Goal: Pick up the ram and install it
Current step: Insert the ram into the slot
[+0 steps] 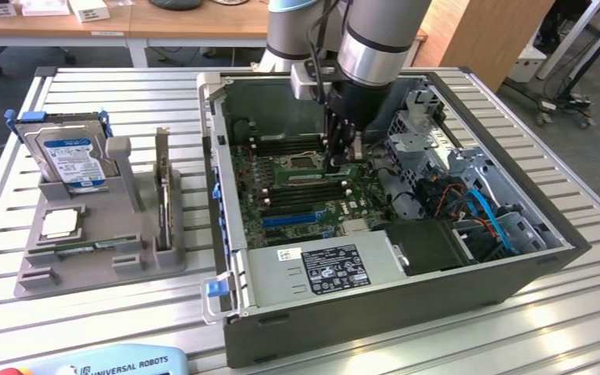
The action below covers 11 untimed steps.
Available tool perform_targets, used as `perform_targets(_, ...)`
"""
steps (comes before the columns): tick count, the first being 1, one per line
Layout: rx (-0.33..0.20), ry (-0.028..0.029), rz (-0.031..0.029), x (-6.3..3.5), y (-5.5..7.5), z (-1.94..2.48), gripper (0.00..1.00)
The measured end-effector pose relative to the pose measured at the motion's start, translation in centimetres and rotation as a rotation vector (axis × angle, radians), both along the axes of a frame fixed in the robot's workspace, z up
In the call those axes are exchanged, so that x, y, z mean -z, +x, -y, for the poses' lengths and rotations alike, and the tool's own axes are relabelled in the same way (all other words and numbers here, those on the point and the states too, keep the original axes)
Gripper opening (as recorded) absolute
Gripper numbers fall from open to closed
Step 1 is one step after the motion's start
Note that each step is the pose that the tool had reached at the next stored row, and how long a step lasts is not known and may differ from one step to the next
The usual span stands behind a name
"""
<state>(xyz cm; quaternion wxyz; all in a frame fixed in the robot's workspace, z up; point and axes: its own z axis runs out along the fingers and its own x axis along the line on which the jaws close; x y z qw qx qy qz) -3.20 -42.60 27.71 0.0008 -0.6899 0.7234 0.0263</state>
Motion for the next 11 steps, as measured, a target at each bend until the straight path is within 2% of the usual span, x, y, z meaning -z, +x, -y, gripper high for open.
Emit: perform_targets(11, 0.000, -0.0001, 0.0003, 0.84, 0.00, 0.00, 0.12)
